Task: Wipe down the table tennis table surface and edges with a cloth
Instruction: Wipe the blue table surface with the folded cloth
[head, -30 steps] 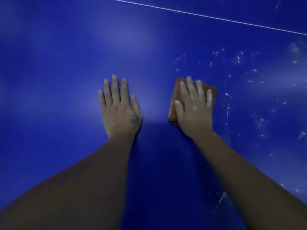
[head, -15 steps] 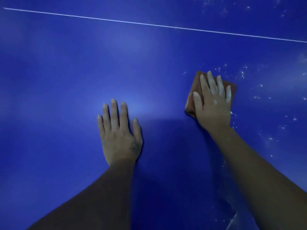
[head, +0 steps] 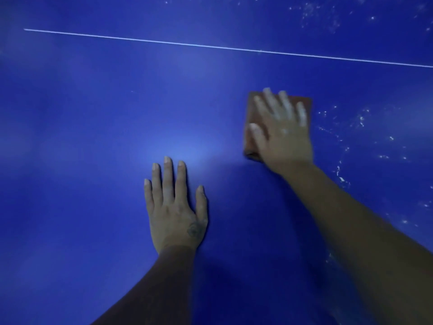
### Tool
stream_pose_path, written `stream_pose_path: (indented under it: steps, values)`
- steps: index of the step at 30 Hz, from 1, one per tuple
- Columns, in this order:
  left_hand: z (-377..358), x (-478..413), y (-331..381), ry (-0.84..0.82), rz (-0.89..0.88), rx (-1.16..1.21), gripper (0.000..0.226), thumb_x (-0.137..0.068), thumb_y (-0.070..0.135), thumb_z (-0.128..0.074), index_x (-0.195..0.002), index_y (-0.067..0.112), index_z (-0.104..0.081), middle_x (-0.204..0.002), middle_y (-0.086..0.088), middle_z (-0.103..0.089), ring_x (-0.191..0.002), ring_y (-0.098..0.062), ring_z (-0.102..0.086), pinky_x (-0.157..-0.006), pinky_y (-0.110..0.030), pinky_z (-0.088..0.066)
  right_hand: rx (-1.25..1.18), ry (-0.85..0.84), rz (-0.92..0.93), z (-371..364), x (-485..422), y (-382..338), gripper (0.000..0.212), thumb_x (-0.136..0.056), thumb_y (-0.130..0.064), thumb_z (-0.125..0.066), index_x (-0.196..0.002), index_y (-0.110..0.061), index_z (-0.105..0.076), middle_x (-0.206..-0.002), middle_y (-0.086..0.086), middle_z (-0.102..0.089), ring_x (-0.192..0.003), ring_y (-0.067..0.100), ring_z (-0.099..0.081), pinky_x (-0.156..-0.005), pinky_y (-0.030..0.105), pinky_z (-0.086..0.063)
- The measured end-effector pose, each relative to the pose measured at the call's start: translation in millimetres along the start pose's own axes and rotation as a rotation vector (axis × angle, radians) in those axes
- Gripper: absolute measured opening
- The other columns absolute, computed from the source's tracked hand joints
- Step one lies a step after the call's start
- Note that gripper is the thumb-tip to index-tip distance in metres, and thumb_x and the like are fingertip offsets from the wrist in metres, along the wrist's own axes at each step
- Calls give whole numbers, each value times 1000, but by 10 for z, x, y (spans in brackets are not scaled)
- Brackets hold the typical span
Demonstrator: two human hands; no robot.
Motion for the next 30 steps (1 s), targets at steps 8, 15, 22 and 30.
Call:
stream_pose_path:
  steps: [8,15,22,30]
  values:
    - [-10,2,-12,-6,9,-10,68,-111,49,-46,-168,12,-41,-179,-9,-28,-169,-32,-17,-136,-57,-15,-2,-7,-313,155,159,491,68,-112,-54,-23,-171,-22,-23,-180,1,-14,-167,30,-8,-131,63,-7]
    - [-14,4,-23,-5,-5,-15,71,-111,54,-44,-168,12,-41,-180,-8,-27,-169,-31,-16,-135,-58,-17,-17,-20,7,-57,-722,-787,67,-110,-54,-24,-171,-25,-25,-180,-2,-14,-167,28,-11,-132,59,-5]
    - [-14,5,-12,-1,3,-5,69,-110,51,-46,-167,12,-43,-179,-7,-27,-169,-30,-16,-136,-58,-16,-3,5,-68,74,-876,244,66,-110,-55,-28,-170,-29,-25,-179,-5,-18,-166,26,-15,-132,57,-10]
    - [-6,3,-8,-31,11,-9,69,-110,49,-46,-168,13,-40,-180,-8,-26,-169,-31,-15,-136,-57,-14,-33,-30,-517,299,-398,1209,67,-112,-51,-25,-172,-24,-16,-181,1,-8,-167,30,-2,-132,63,-2]
Point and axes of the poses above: each hand's wrist, its own x-axis away from the middle knuckle, its own z-axis out of the back of the hand, y = z × x, the point moved 5 cm from there along -x, towards the middle knuckle
